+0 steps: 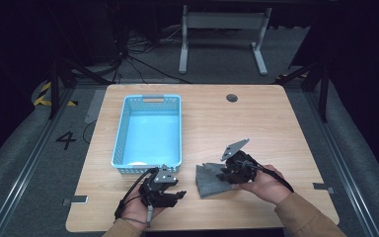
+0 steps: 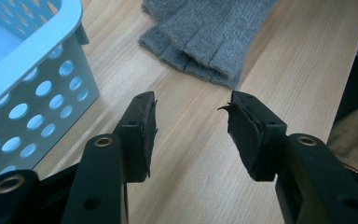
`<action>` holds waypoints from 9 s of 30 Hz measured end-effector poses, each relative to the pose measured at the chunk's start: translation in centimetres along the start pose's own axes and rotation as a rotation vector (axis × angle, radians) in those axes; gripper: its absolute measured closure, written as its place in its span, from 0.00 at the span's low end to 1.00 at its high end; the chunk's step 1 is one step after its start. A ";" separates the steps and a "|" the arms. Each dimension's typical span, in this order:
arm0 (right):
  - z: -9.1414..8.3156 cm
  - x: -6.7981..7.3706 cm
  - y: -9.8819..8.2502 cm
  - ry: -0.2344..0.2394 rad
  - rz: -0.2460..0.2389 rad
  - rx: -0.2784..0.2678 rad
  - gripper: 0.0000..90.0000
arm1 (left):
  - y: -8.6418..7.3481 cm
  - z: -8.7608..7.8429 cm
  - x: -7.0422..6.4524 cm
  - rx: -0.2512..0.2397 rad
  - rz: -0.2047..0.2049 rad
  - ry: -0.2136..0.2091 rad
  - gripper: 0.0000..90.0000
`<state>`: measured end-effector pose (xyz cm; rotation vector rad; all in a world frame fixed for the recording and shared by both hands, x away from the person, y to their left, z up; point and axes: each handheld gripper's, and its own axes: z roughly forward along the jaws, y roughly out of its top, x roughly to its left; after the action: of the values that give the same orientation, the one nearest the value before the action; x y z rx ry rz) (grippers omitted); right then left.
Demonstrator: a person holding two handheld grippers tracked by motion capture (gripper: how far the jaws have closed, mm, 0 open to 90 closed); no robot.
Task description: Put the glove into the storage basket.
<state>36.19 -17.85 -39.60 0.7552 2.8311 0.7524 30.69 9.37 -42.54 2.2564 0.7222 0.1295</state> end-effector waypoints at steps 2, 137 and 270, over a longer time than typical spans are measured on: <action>0.1 0.0 0.0 0.002 0.001 0.004 0.83 | 0.0 0.0 0.0 0.000 0.001 0.000 0.58; -5.1 -3.8 -5.8 -0.167 0.219 -0.252 0.61 | 3.0 0.8 -1.6 -0.014 0.063 -0.030 0.48; -7.5 -7.8 -10.8 -0.137 0.436 -0.342 0.57 | 7.2 -3.3 13.5 0.154 0.101 0.238 0.75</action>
<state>36.54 -33.07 -38.49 1.3155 2.3451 1.1524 44.35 14.64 -36.89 2.4515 0.7643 0.4097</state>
